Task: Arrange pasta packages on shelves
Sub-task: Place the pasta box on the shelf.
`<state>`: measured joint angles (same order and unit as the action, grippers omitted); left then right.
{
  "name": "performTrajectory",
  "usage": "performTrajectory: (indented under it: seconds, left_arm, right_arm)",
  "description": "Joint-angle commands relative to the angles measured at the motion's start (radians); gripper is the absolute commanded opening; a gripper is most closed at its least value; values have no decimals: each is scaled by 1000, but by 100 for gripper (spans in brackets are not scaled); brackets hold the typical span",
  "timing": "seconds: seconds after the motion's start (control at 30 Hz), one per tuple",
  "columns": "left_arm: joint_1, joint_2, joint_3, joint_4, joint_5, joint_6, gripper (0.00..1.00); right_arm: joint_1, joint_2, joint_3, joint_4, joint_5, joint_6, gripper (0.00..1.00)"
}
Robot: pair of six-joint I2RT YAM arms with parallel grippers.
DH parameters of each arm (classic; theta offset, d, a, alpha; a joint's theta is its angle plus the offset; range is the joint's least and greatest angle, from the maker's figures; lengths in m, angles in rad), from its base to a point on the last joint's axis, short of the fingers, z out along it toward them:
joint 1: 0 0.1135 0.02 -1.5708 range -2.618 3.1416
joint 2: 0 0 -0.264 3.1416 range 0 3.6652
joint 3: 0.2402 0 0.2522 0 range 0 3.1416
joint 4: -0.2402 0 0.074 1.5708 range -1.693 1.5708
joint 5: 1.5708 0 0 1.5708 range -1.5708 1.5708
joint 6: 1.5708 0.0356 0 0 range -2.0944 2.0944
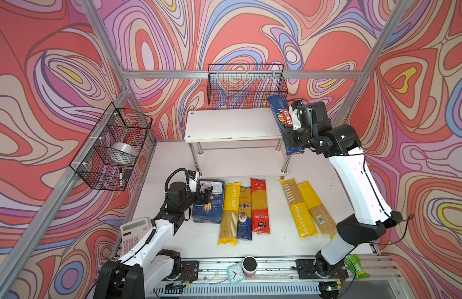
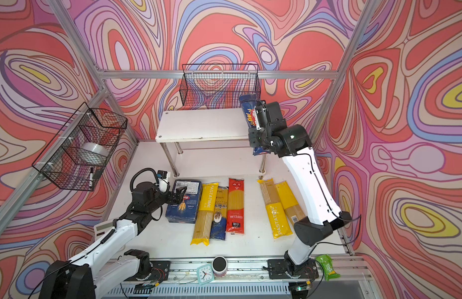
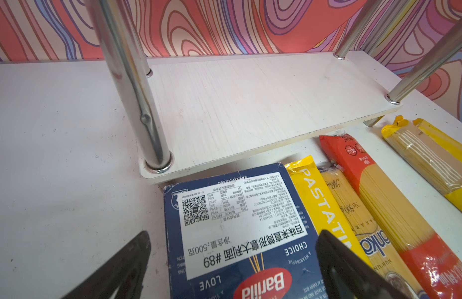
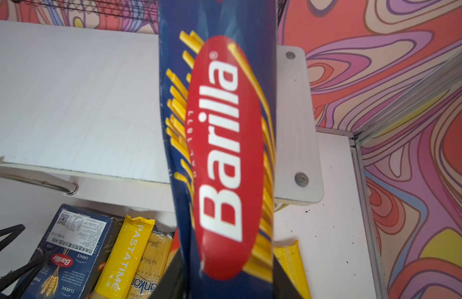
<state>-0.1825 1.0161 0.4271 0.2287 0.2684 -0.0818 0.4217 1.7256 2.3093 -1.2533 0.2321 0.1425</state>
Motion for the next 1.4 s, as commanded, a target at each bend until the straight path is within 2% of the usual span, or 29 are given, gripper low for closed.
performTrajectory:
  seconds: [0.0,0.13,0.37,0.9,1.17,1.23,1.37]
  left_arm:
    - [0,4,5,6,5,0,100]
    - [0,-1,4,6,4,0,100]
    - [0,-7,-2,9,-1,-1,100]
    - [0,-27,-12,9,-11,-6,100]
    - [0,-21,-8,8,-16,-8,100]
    - [0,-20,-8,8,-17,-8,100]
    - [0,-8,-1,3,-18,-9,100]
  right_arm:
    - [-30,26,125,68,-31,-21,17]
    - [-74,101,222,6,-64,-18,17]
    - [-109,89,114,45,-86,1,19]
    - [-126,95,130,-21,-85,9,21]
    - [-126,80,159,-93,-122,33,28]
    - [-126,72,153,-91,-117,40,31]
    - [-126,52,116,-49,-130,53,32]
